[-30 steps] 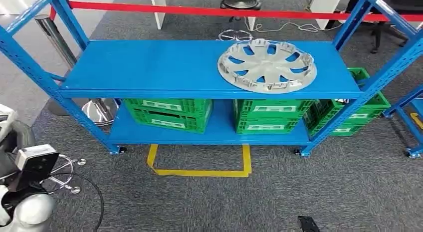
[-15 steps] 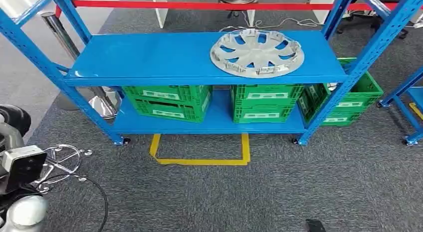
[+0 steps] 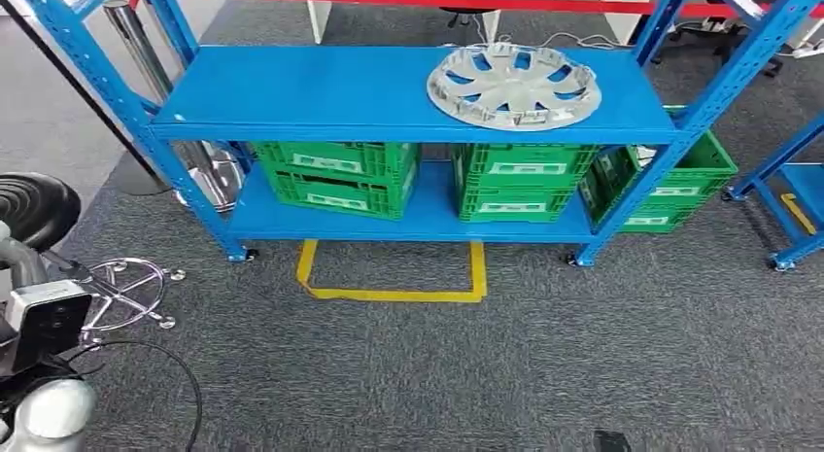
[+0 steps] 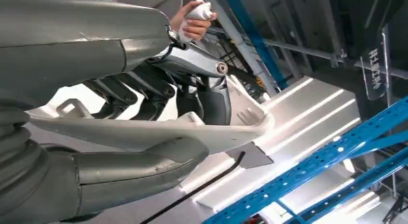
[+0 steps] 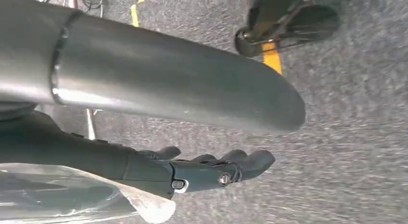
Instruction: Take the parts from the cabinet and place them on the table.
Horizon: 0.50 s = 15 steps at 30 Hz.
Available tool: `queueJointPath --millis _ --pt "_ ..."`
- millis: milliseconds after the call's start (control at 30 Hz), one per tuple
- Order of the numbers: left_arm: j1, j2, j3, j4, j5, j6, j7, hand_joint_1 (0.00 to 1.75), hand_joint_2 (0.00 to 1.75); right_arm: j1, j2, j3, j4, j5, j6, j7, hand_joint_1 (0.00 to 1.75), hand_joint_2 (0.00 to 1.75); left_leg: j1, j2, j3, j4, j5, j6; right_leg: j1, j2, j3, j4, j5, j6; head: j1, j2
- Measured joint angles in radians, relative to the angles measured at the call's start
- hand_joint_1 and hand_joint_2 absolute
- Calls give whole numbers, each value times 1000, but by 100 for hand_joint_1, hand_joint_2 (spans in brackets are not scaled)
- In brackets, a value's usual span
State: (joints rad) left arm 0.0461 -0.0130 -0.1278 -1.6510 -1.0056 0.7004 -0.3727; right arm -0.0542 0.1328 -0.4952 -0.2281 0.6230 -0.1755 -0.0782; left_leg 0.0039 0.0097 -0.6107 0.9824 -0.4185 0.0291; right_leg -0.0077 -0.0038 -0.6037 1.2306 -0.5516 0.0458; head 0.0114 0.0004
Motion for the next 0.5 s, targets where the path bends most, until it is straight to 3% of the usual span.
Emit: queueJointPath --millis 33,100,133,200,233,267,300,367,400,433,467,500 --pt "0 0 0 0 0 0 0 175 175 -1 0 0 0 0 0 -1 0 0 0 -1 -10 4 10 -4 -1 0 64 -91 24 -3 0 0" --pt "0 0 0 -3 0 0 1 175 175 -6 0 -1 0 0 0 -3 0 0 -6 -1 -31 13 27 -14 1 3 190 -279 -11 -10 1 0" --pt "1 0 0 -4 0 1 1 175 175 -7 0 -2 0 -1 0 -3 0 0 -7 0 -35 12 43 -17 2 4 190 -289 -19 -16 0 0" --pt "2 0 0 -5 0 1 1 175 175 -4 0 -5 0 -2 -2 -3 0 0 -3 0 -40 1 65 -26 7 5 172 -281 -4 -20 1 0" --pt "4 1 1 -5 1 0 2 175 175 -1 0 -6 0 -3 -2 -1 0 0 -5 -2 -46 1 69 -32 0 1 151 -289 10 -31 0 0" --pt "8 2 2 -5 2 1 3 175 175 -2 1 -6 1 -3 -1 1 0 0 -2 -4 -57 19 21 -40 -2 -4 152 -287 21 -45 -1 0" --pt "8 4 3 -5 3 0 3 175 175 -2 0 -8 1 -3 -1 10 0 0 0 -5 -71 74 -47 -44 -2 -5 139 -285 31 -58 -4 0" --pt "8 6 3 -5 7 0 3 175 175 -3 0 -10 1 1 9 41 0 0 4 -5 -99 229 -155 -51 0 -7 112 -279 51 -59 -5 0" --pt "7 8 3 -5 12 0 3 175 175 -3 0 -10 1 7 19 66 0 0 5 -5 -106 298 -176 -53 0 -7 95 -273 60 -60 -6 0" --pt "3 10 3 -4 12 0 11 175 175 -3 0 -10 3 15 30 92 0 0 6 -5 -100 329 -163 -54 0 -8 78 -268 68 -59 -6 0" --pt "-6 10 2 -3 13 0 22 175 175 -3 0 -8 5 29 46 118 0 0 6 -5 -75 318 -129 -54 0 -9 60 -261 77 -57 -5 0" --pt "-18 10 -1 -2 15 0 30 175 175 -2 0 -5 7 40 65 140 0 0 7 -5 -34 267 -90 -53 0 -9 42 -253 83 -54 -6 0"
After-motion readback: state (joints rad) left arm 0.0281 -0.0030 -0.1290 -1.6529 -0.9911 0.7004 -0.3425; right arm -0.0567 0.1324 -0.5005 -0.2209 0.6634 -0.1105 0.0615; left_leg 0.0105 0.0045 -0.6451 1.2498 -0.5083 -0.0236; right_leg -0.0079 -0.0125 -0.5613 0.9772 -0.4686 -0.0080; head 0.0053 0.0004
